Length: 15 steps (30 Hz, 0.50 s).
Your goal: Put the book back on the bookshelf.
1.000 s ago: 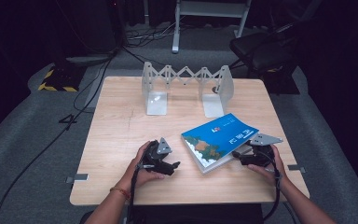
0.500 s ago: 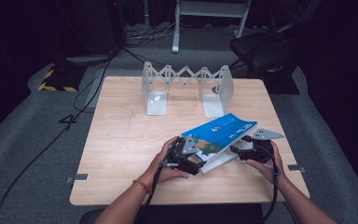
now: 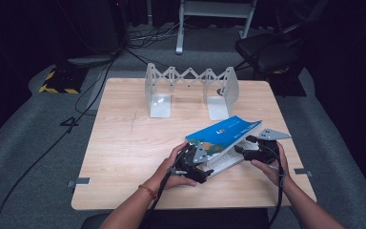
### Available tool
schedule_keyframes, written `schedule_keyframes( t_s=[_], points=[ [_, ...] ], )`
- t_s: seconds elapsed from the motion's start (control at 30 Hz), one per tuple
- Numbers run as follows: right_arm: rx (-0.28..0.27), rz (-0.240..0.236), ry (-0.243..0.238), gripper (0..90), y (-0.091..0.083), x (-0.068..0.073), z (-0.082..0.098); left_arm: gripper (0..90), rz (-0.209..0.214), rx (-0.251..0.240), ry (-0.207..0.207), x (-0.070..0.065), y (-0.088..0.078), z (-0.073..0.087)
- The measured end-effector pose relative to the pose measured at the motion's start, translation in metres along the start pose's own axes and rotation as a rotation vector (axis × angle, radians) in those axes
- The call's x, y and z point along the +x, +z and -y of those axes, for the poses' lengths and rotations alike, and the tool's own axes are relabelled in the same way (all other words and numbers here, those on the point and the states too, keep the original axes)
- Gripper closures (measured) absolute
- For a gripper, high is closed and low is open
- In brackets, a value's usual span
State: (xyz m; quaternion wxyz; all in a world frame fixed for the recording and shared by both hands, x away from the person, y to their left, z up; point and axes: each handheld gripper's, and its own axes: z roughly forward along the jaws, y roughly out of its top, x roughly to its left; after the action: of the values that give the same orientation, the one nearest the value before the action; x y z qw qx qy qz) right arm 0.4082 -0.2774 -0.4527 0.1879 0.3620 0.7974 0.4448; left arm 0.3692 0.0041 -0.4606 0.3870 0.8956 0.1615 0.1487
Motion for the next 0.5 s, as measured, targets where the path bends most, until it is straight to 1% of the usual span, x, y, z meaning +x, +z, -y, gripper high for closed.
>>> schedule_keyframes(
  t_s=[0.03, 0.13, 0.2, 0.23, 0.3, 0.33, 0.37, 0.47, 0.5],
  points=[
    [0.001, 0.0, -0.002, 29.1, 0.0, 0.0, 0.0, 18.6, 0.007, -0.001, 0.01, 0.0, 0.002, -0.002],
    [0.002, -0.002, -0.004, 29.1, 0.0, 0.0, 0.0, 25.2, 0.01, -0.014, 0.022, -0.003, 0.008, -0.006],
    [0.004, -0.005, -0.006, 29.1, 0.0, -0.001, 0.0, 32.3, -0.012, -0.017, 0.042, -0.006, 0.012, -0.01],
    [0.006, -0.006, -0.01, 29.1, 0.0, -0.001, 0.0, 35.6, -0.028, -0.011, 0.048, -0.006, 0.014, -0.011],
    [0.007, -0.006, -0.017, 29.0, 0.001, 0.0, 0.001, 46.2, -0.053, -0.01, 0.039, -0.005, 0.015, -0.012],
    [0.01, -0.006, -0.02, 29.0, 0.001, 0.0, 0.002, 50.0, -0.041, -0.015, 0.033, -0.003, 0.015, -0.011],
    [0.012, -0.008, -0.018, 29.0, 0.001, 0.0, 0.002, 50.4, -0.033, -0.018, 0.022, -0.002, 0.015, -0.011],
    [0.01, -0.016, -0.014, 29.0, 0.001, -0.001, 0.002, 53.8, -0.037, -0.012, 0.034, -0.002, 0.014, -0.01],
    [0.01, -0.015, -0.014, 29.0, 0.001, -0.001, 0.002, 54.2, -0.039, -0.012, 0.029, -0.003, 0.014, -0.011]
  ],
)
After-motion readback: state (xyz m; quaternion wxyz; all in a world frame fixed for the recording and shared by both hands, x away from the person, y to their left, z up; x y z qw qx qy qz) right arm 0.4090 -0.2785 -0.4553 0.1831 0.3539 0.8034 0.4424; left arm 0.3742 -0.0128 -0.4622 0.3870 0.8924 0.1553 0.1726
